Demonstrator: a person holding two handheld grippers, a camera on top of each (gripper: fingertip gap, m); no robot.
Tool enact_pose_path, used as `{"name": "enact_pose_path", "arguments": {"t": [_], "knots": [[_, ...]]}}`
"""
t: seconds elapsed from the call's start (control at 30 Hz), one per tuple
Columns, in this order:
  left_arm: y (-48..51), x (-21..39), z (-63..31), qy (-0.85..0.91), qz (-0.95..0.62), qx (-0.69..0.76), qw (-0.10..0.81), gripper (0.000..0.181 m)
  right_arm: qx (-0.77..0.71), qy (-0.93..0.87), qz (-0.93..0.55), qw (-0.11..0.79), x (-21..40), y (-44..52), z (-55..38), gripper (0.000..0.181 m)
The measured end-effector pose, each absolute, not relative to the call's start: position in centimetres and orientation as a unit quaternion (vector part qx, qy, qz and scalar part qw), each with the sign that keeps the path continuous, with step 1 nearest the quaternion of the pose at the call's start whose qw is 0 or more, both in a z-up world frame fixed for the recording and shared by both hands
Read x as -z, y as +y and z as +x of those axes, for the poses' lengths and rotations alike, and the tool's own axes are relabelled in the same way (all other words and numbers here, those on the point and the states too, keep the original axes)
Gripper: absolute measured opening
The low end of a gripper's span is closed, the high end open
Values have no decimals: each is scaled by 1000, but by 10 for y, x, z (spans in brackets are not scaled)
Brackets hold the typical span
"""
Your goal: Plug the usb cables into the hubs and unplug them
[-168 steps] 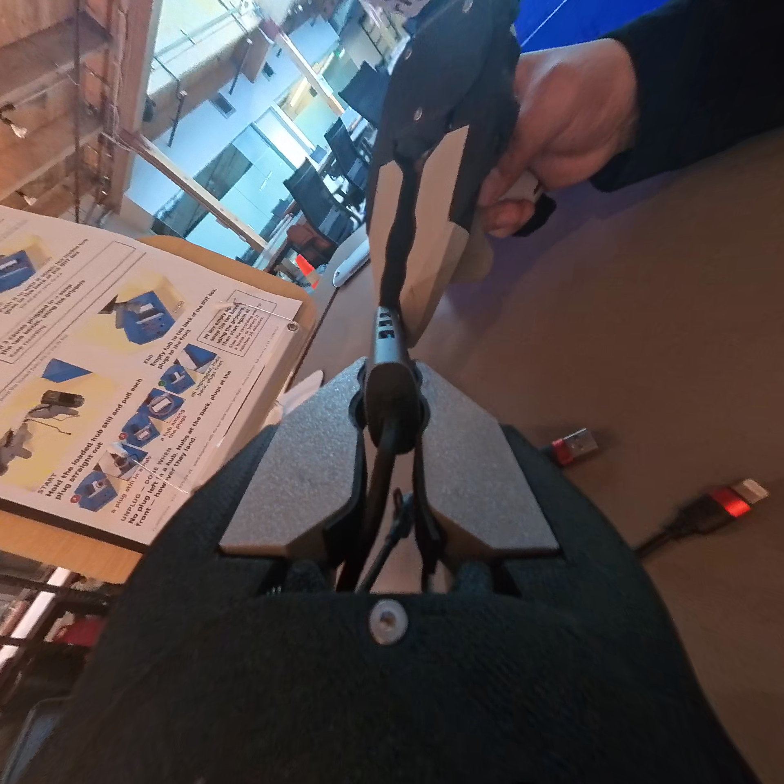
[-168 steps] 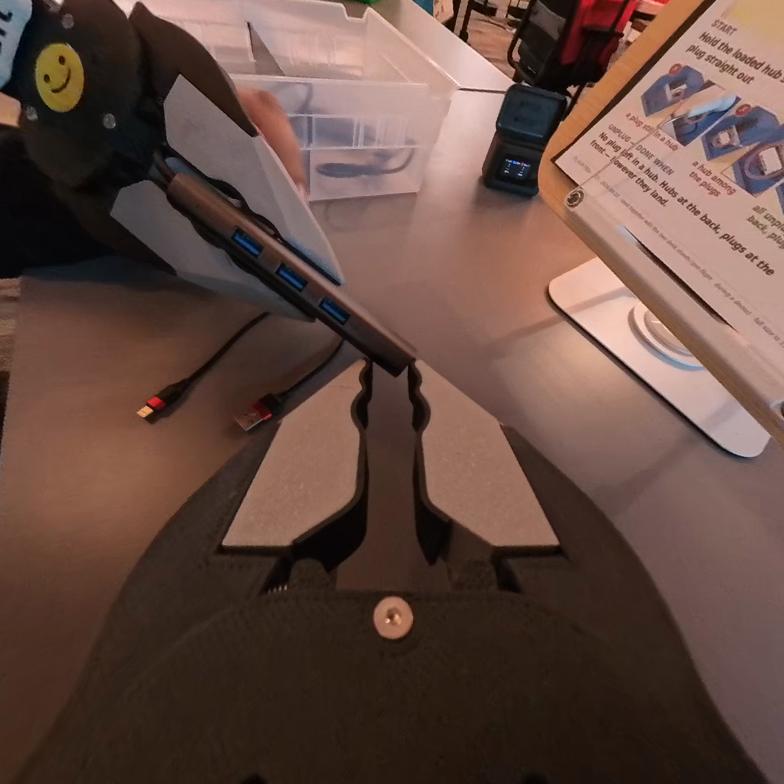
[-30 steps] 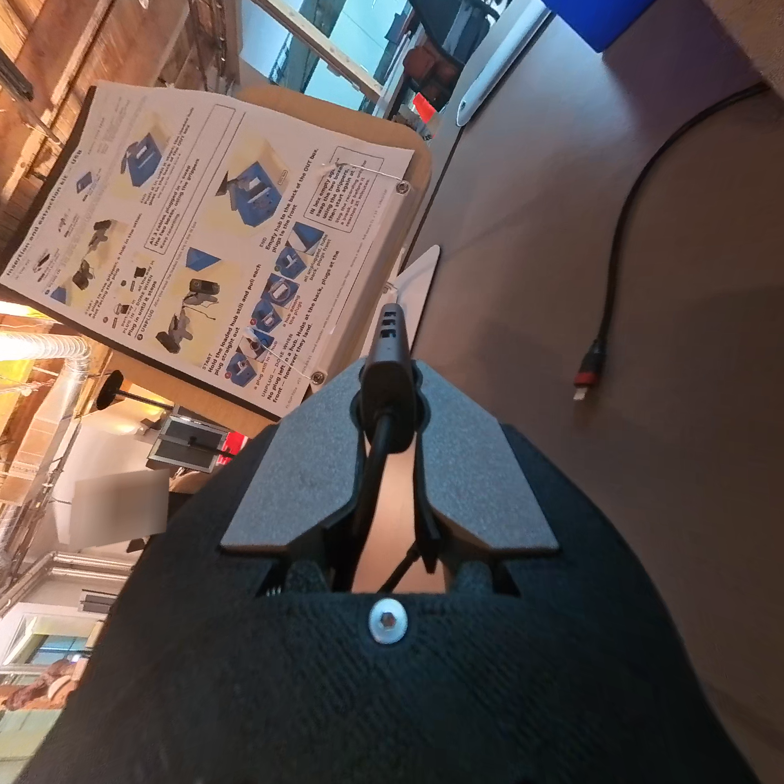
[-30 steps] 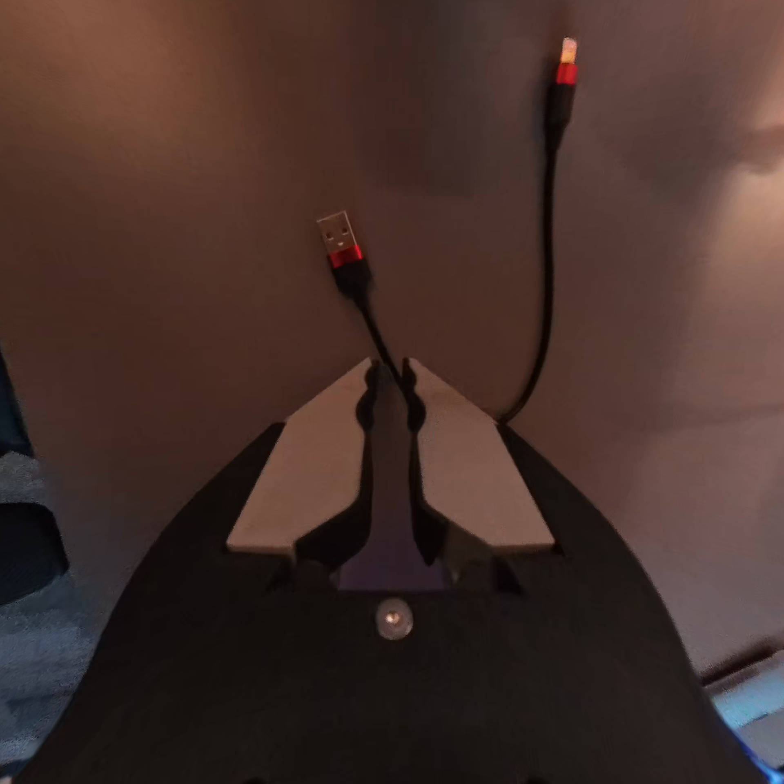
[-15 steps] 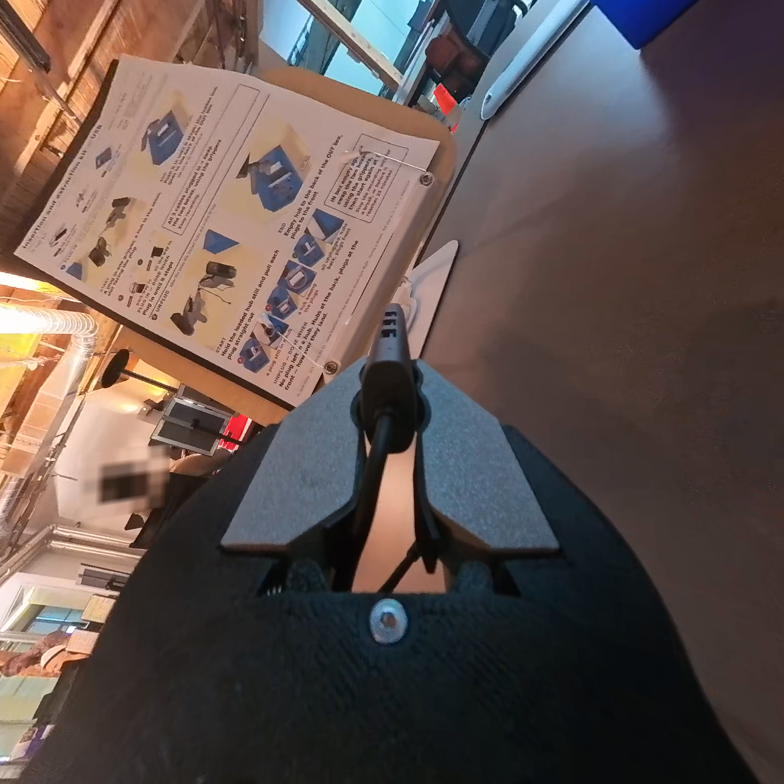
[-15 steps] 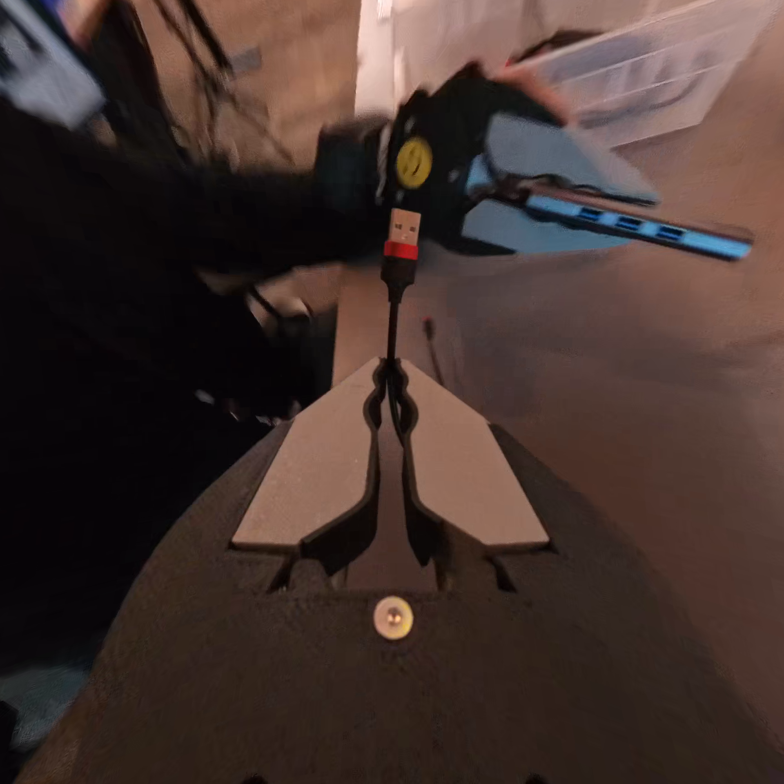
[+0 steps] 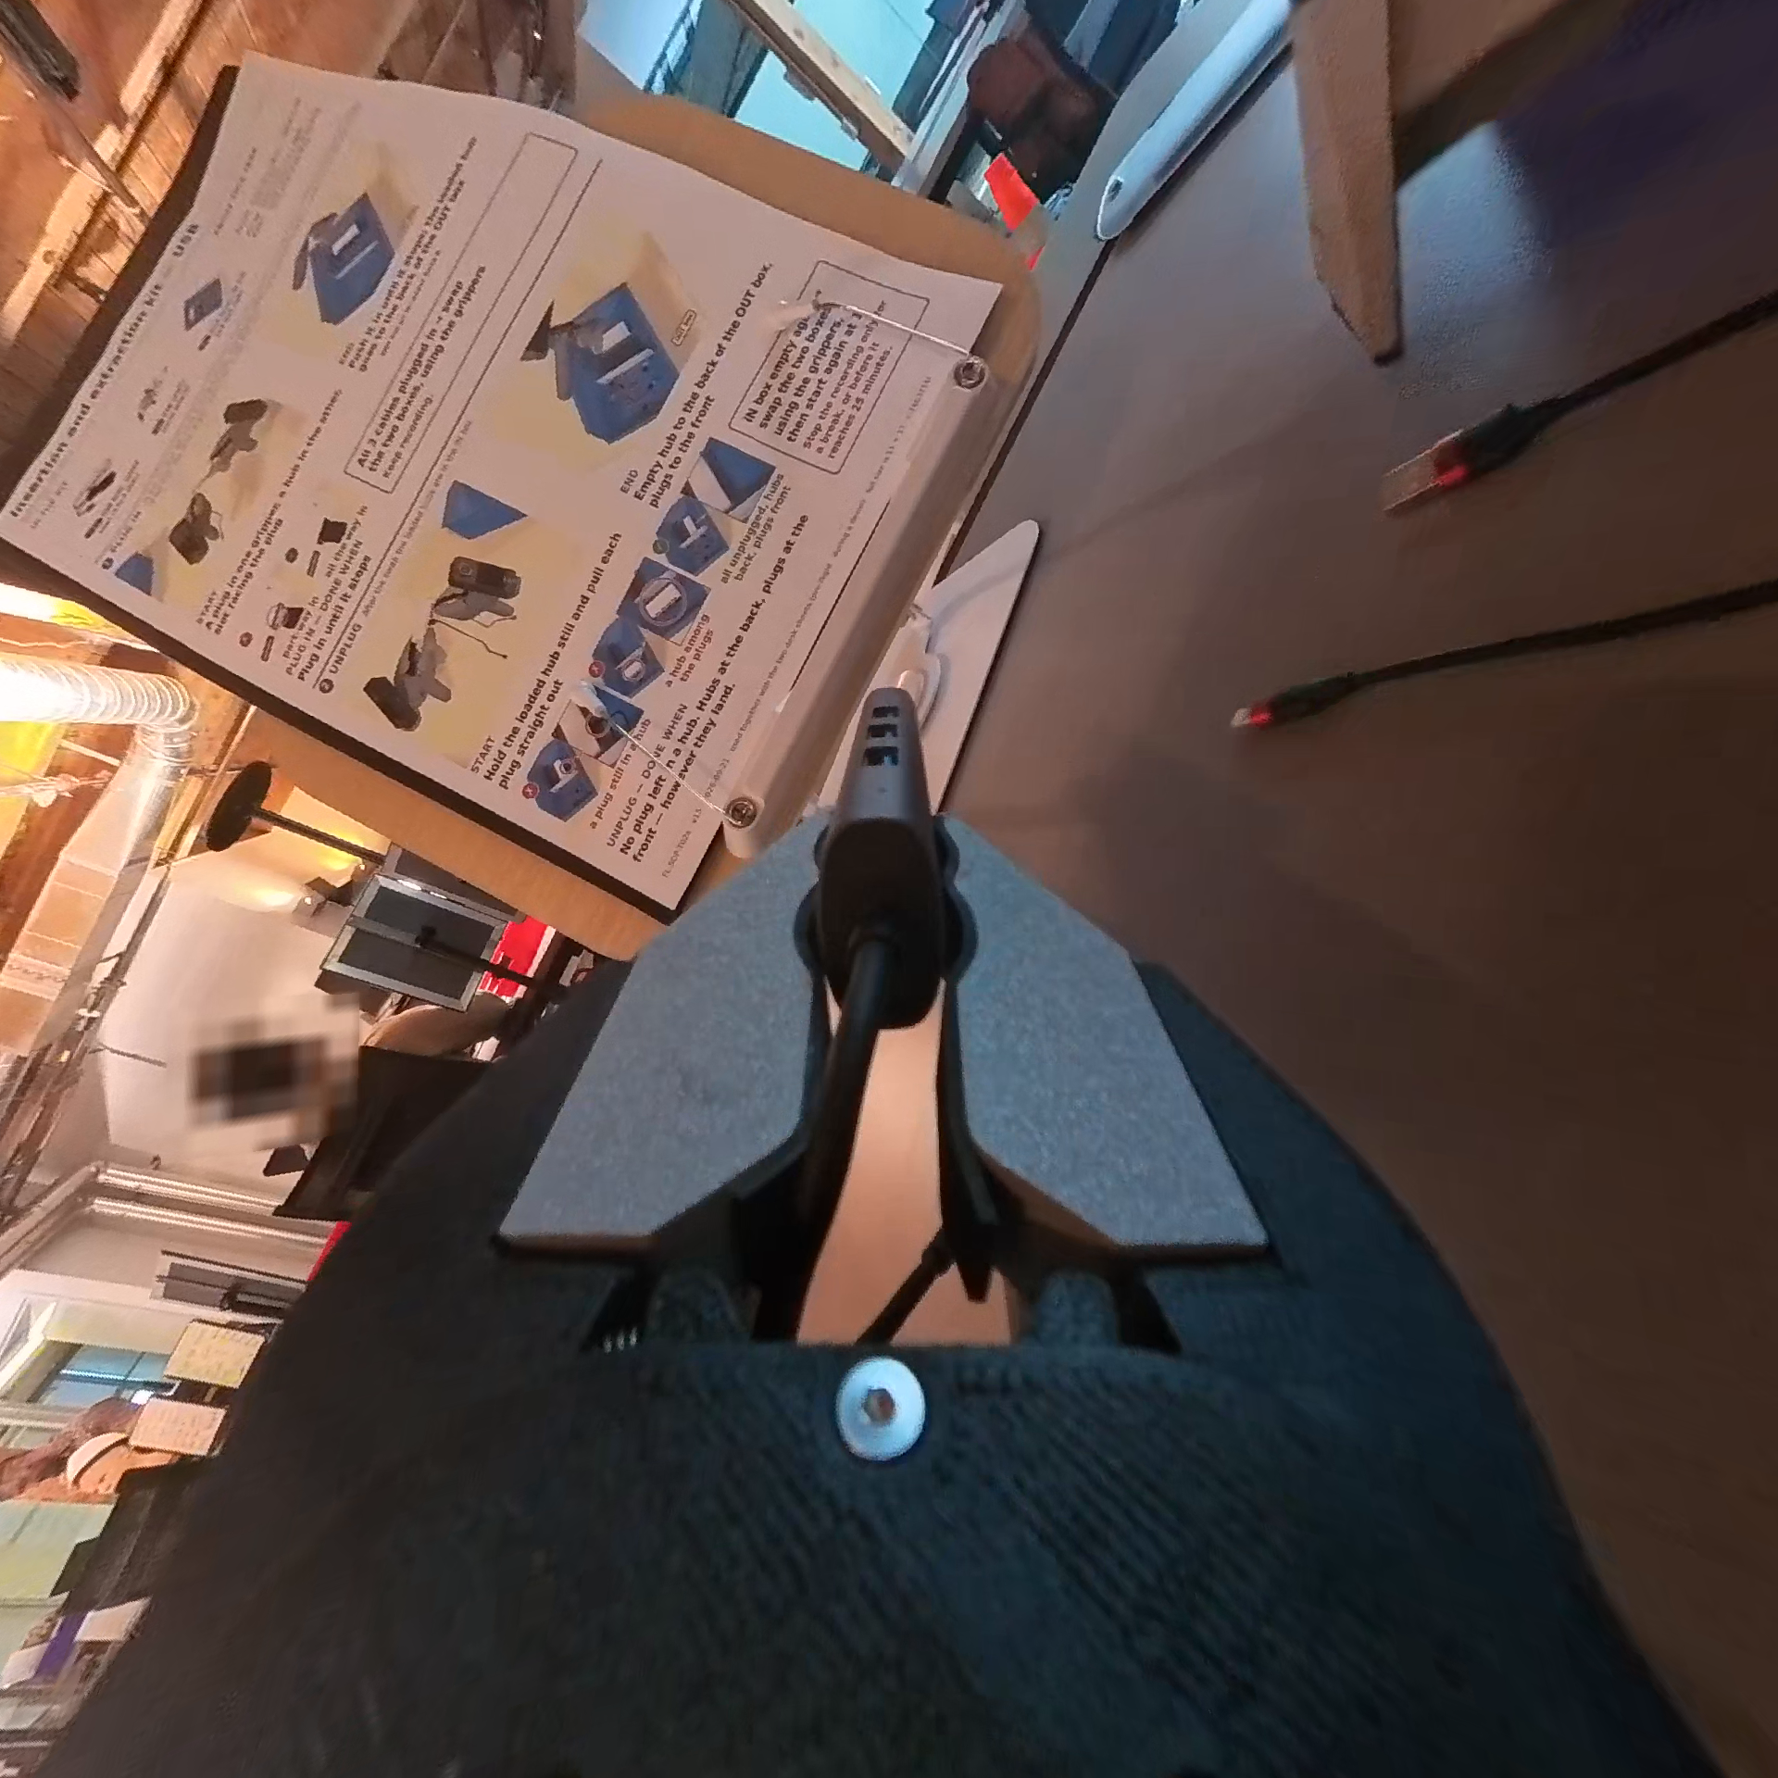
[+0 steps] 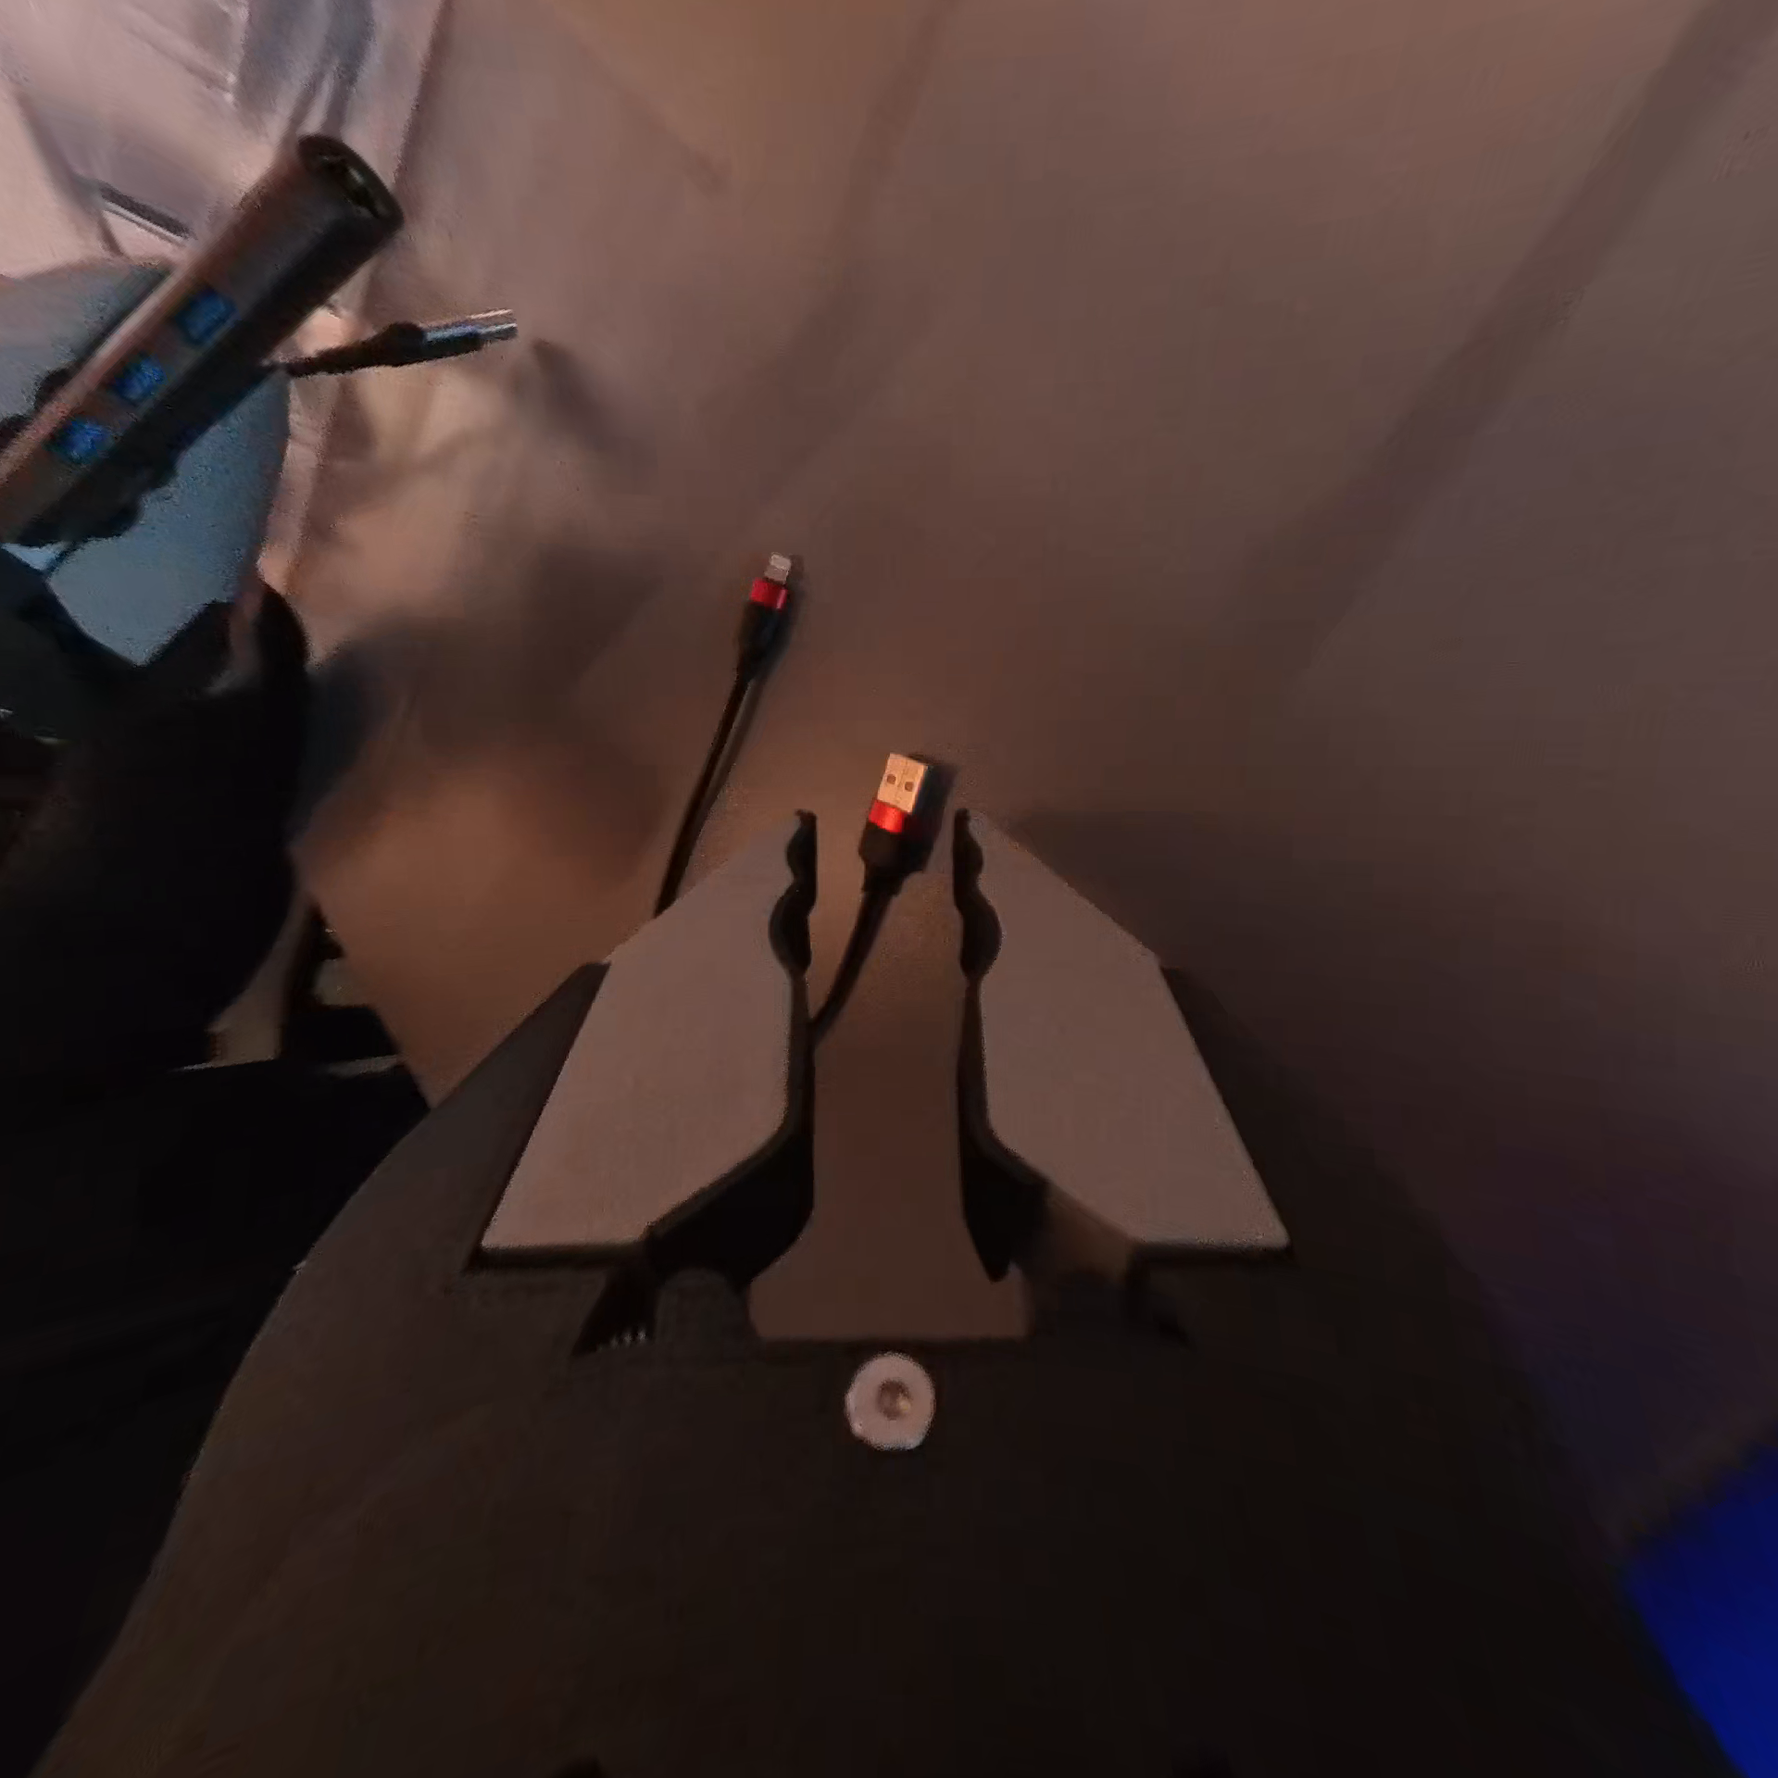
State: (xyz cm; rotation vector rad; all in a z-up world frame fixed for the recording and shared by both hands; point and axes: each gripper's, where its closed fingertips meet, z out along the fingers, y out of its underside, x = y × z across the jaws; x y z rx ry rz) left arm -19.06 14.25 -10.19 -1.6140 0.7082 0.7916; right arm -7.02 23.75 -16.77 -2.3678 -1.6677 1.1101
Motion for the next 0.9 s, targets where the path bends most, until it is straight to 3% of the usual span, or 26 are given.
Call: {"name": "enact_pose_path", "arguments": {"t": [0.17, 0.37, 0.43, 0.6, 0.73, 0.9], "knots": [[143, 101, -190, 303, -687, -336, 568, 15, -327, -612, -715, 85, 142, 186, -72, 25], [142, 102, -196, 288, -696, -341, 562, 15, -217, -650, -704, 186, 182, 161, -99, 14], [141, 104, -200, 278, -704, -335, 561, 14, -222, -658, -702, 159, 197, 151, -102, 23], [143, 108, -200, 281, -710, -330, 555, 15, -254, -754, -603, 51, 198, 92, -67, 2], [143, 108, -197, 289, -707, -336, 551, 15, -198, -828, -521, -60, 199, 70, 7, 0], [143, 108, -196, 292, -708, -328, 553, 15, -109, -830, -547, -12, 181, 115, 41, 3]]}}
